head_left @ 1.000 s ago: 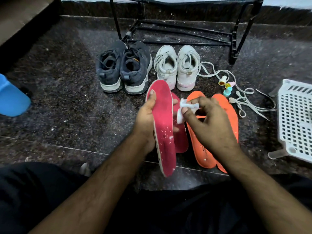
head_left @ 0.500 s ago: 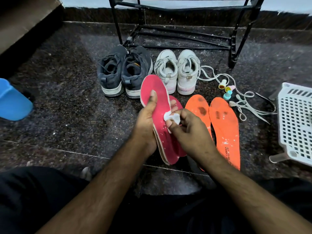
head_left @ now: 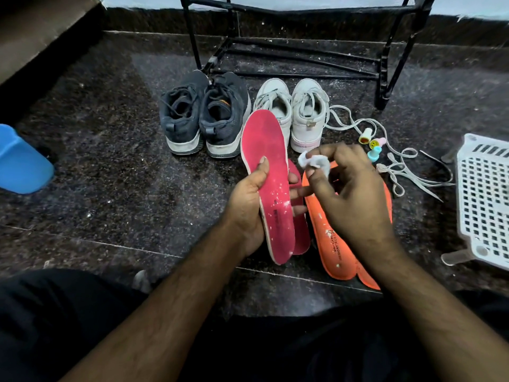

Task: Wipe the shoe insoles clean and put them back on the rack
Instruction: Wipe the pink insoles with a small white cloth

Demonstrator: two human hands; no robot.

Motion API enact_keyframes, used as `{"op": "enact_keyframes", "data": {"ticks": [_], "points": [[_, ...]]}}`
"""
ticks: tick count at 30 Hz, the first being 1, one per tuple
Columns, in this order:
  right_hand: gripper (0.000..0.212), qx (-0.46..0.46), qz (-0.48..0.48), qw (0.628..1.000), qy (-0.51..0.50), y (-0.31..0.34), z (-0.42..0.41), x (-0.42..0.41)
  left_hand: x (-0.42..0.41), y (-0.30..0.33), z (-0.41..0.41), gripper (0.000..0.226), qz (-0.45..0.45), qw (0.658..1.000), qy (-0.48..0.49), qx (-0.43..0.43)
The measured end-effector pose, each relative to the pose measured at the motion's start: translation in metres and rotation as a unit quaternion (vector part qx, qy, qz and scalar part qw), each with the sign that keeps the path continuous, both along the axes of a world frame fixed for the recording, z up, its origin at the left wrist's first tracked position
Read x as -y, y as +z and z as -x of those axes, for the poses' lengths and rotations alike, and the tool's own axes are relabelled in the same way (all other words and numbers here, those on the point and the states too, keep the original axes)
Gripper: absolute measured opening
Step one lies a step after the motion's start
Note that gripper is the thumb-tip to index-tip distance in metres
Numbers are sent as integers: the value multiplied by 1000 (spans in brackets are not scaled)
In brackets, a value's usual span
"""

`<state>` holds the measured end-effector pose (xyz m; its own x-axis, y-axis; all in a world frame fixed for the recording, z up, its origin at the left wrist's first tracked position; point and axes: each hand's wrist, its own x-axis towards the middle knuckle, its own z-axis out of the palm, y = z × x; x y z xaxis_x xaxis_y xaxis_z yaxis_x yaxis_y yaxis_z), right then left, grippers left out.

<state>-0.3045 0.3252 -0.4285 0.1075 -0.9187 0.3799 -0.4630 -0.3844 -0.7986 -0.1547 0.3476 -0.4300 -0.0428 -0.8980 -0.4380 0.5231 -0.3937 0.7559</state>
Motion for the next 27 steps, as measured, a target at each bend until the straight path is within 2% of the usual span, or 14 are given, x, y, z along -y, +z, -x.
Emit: {"op": "enact_keyframes", "data": {"ticks": [3,5,9,12,14,17,23,25,27], "points": [[31,-16,2,999,46,0,-5,-5,-1,-1,2,62,16,999,-10,-38],[28,-18,5,998,55,1,-7,-5,-2,-1,5,66,24,998,-20,-58],[14,76,-63,994,55,-4,-4,5,-1,-6,3,69,36,997,-39,-61],[15,104,-68,991,53,-6,-2,8,-1,-8,3,65,35,997,-51,-55],[20,60,-37,995,66,-6,-3,6,-2,-6,3,62,39,995,-54,-69],[31,-54,14,992,112,-7,-6,2,-2,-4,2,57,33,995,-49,-79],[30,-173,57,980,75,1,-1,3,-4,-5,3,55,14,993,-75,-88],[31,-170,52,982,59,4,2,4,-4,-4,3,59,11,992,-88,-91],[29,-116,14,992,56,6,0,2,-6,-3,4,65,-4,992,-94,-89]]}}
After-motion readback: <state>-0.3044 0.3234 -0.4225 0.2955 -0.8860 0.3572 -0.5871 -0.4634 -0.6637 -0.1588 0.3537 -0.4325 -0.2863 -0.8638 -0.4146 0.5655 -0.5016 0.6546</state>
